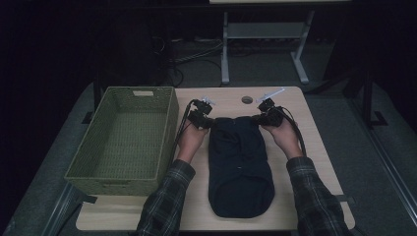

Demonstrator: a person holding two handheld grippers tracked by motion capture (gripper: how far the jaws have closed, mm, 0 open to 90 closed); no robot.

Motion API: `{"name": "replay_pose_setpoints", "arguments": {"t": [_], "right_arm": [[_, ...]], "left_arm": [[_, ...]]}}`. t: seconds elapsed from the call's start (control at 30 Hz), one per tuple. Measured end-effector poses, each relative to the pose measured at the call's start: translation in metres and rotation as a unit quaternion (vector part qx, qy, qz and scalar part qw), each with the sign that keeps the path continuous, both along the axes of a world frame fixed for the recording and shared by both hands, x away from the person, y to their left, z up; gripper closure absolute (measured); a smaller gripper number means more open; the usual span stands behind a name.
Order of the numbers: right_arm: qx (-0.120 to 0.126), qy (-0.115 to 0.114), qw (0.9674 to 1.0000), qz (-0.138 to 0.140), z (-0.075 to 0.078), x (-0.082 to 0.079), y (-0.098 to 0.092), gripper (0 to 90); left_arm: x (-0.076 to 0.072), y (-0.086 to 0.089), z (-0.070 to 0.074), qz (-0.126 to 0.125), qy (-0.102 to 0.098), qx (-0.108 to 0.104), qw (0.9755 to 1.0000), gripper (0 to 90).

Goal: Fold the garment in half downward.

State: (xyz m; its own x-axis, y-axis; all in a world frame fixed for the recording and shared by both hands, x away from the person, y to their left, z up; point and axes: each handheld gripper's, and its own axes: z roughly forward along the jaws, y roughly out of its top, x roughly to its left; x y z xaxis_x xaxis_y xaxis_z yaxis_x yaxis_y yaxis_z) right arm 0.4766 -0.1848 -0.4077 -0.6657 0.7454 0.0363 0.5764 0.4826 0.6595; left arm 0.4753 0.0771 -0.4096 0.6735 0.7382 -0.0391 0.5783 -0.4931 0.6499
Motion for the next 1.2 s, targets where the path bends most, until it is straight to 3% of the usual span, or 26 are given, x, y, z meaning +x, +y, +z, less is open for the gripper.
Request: {"name": "replay_pose_setpoints", "arguments": {"t": [0.07, 0.3, 0.47, 0.6, 0.73, 0.83, 1.03, 1.2], "right_arm": [[-0.002, -0.006, 1.0, 0.002, 0.004, 0.0, 0.001, 85.9], [0.009, -0.032, 0.9994, 0.002, 0.025, -0.004, -0.003, 85.9], [0.014, -0.051, 0.9986, 0.001, 0.04, -0.007, -0.007, 85.8], [0.019, -0.068, 0.9975, 0.002, 0.048, -0.016, -0.01, 85.8], [0.022, -0.08, 0.9966, 0.007, 0.045, -0.03, -0.011, 85.8], [0.025, -0.088, 0.9957, 0.012, 0.04, -0.041, -0.013, 85.7], [0.048, -0.079, 0.9954, 0.026, 0.036, -0.06, -0.018, 85.5], [0.045, -0.083, 0.9948, 0.036, 0.035, -0.076, -0.02, 85.3]], "left_arm": [[-0.001, -0.001, 0.006, 0.001, -0.011, 0.005, 0.9999, 82.3], [-0.003, -0.001, 0.027, 0.01, -0.045, -0.007, 0.9989, 82.3], [-0.009, -0.004, 0.044, 0.004, -0.071, -0.007, 0.9975, 82.2], [-0.018, -0.005, 0.051, -0.005, -0.089, -0.007, 0.996, 82.2], [-0.034, -0.005, 0.051, -0.02, -0.105, -0.011, 0.9942, 82.1], [-0.043, -0.003, 0.05, -0.028, -0.11, -0.015, 0.9935, 82.0], [-0.058, 0.002, 0.048, -0.045, -0.1, -0.027, 0.9936, 82.0], [-0.069, 0.004, 0.047, -0.055, -0.097, -0.03, 0.9933, 82.0]]}}
